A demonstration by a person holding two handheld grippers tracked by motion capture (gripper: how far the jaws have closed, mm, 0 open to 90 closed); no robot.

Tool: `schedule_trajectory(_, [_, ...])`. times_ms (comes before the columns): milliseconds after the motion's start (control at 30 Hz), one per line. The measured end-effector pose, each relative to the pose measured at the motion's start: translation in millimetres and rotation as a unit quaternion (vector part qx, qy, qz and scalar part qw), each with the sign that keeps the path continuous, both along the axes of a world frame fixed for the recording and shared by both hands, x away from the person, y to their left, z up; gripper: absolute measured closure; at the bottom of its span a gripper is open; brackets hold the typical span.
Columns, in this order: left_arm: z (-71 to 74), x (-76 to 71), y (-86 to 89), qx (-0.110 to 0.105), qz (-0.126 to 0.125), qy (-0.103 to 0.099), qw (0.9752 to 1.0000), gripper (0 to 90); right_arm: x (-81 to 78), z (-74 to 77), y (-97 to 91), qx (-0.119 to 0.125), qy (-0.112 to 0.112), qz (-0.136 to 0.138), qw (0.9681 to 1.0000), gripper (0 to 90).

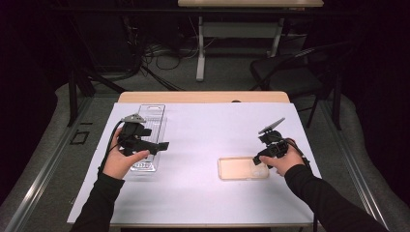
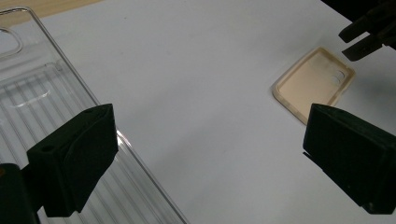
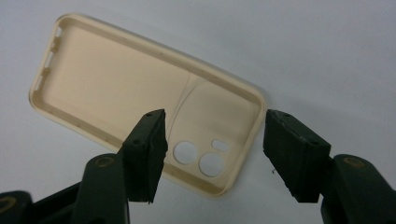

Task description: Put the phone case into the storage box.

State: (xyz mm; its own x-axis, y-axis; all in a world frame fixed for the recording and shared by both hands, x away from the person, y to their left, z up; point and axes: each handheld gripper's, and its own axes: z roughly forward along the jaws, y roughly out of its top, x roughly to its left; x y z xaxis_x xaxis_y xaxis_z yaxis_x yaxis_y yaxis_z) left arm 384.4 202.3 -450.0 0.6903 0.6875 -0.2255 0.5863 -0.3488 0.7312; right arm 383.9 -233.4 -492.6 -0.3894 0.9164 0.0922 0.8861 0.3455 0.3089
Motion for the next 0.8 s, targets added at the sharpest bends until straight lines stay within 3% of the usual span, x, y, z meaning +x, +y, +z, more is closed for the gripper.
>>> schedule_trajectory(33, [0.0, 0.0, -0.1, 0.000, 0.000, 0.001, 1.0000, 3.5, -0.2, -1.8, 0.6, -0.005, -0.005, 0.000, 1.0000, 39.2])
schedule_trajectory(200, [-0.3, -0.1, -0.5, -0.001, 0.001, 0.002, 1.0000, 4.0, 0.2, -2.7, 1.6, -0.020, 0.010, -0.017, 0.9996, 39.5])
schedule_trajectory(233, [-0.1, -0.1, -0.2, 0.000, -0.001, 0.002, 1.0000, 4.0, 0.5, -2.5, 1.0, -0.016, 0.016, -0.019, 0.9996, 40.9])
schedule_trajectory(267, [0.1, -0.1, 0.0, -0.001, -0.001, 0.001, 1.0000, 4.1, 0.1, -8.0, 0.5, 0.016, -0.010, -0.028, 0.9994, 42.8])
schedule_trajectory(300, [0.3, -0.4, 0.1, -0.002, 0.000, 0.001, 1.0000, 4.3, 0.6, -7.7, 0.2, 0.018, -0.006, -0.031, 0.9993, 43.7])
schedule_trajectory(367, [1.0, -0.5, 1.3, -0.004, 0.000, 0.000, 1.0000, 4.8, 2.0, -3.5, -1.7, -0.012, 0.021, -0.027, 0.9994, 45.3])
schedule_trajectory(400, [1.3, -0.4, 2.1, -0.004, -0.001, 0.001, 1.0000, 4.9, 1.8, -9.2, -2.7, 0.022, -0.009, -0.035, 0.9991, 46.2])
schedule_trajectory(433, [1.4, -0.3, 2.6, -0.004, 0.000, 0.000, 1.0000, 4.9, 2.2, -8.4, -3.2, 0.023, -0.005, -0.043, 0.9988, 46.8])
schedule_trajectory(467, [1.5, -0.2, 3.1, -0.005, 0.002, 0.000, 1.0000, 4.9, 3.1, -3.9, -4.7, 0.002, 0.016, -0.042, 0.9990, 47.7])
schedule_trajectory(567, [1.3, -0.1, 3.6, -0.006, 0.005, 0.001, 1.0000, 5.0, 4.1, -5.9, -8.5, 0.026, -0.006, -0.051, 0.9984, 48.4])
schedule_trajectory(733, [0.9, 0.1, 3.4, -0.005, 0.004, 0.003, 1.0000, 5.1, 6.4, -5.7, -13.0, 0.031, 0.009, -0.069, 0.9971, 53.2])
schedule_trajectory(800, [0.9, 0.1, 3.4, -0.005, 0.004, 0.002, 1.0000, 5.1, 6.8, -7.5, -14.5, 0.044, 0.003, -0.077, 0.9961, 56.5])
